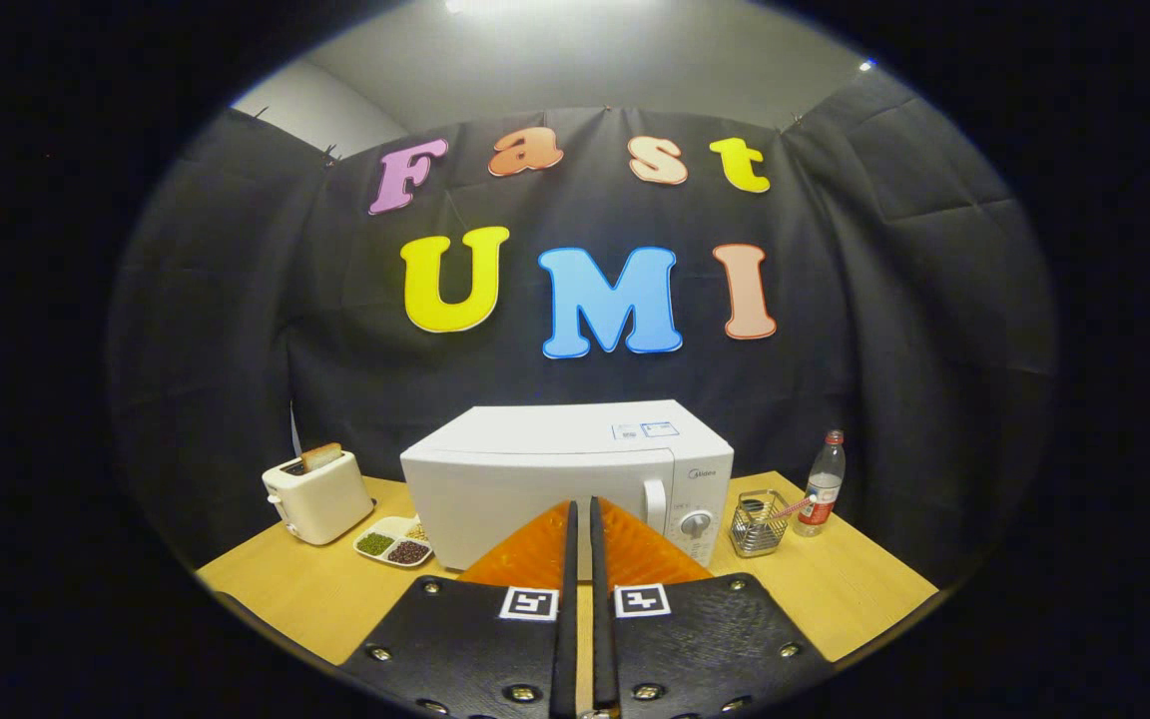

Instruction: Open the microwave, put the food inside, and close the microwave door.

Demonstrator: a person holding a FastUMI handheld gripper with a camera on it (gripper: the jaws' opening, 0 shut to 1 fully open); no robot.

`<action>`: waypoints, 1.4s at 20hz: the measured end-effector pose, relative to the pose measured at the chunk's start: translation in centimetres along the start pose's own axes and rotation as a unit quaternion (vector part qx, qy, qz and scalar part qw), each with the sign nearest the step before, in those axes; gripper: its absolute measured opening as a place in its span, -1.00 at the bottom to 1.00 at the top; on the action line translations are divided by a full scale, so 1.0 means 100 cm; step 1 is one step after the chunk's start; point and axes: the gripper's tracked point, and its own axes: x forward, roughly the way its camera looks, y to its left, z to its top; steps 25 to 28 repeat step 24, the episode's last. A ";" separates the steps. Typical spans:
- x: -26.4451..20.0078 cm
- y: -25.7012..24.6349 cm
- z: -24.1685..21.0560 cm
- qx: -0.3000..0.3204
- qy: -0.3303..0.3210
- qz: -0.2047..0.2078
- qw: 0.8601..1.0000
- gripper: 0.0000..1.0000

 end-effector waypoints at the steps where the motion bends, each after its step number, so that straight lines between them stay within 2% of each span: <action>1: -0.010 0.000 0.001 -0.004 -0.003 -0.002 1.000 -0.88; 3: -0.032 0.000 0.002 -0.003 -0.014 -0.007 1.000 -0.87; 5: -0.048 0.005 0.001 0.001 -0.022 -0.003 1.000 -0.70; 6: -0.056 0.006 -0.002 0.002 -0.021 0.000 1.000 -0.21; 9: -0.071 0.001 -0.009 0.018 -0.015 -0.014 1.000 0.98; 12: -0.083 0.004 -0.007 0.035 -0.014 -0.009 0.999 0.96; 28: -0.102 0.009 0.014 0.024 -0.029 0.002 0.999 0.95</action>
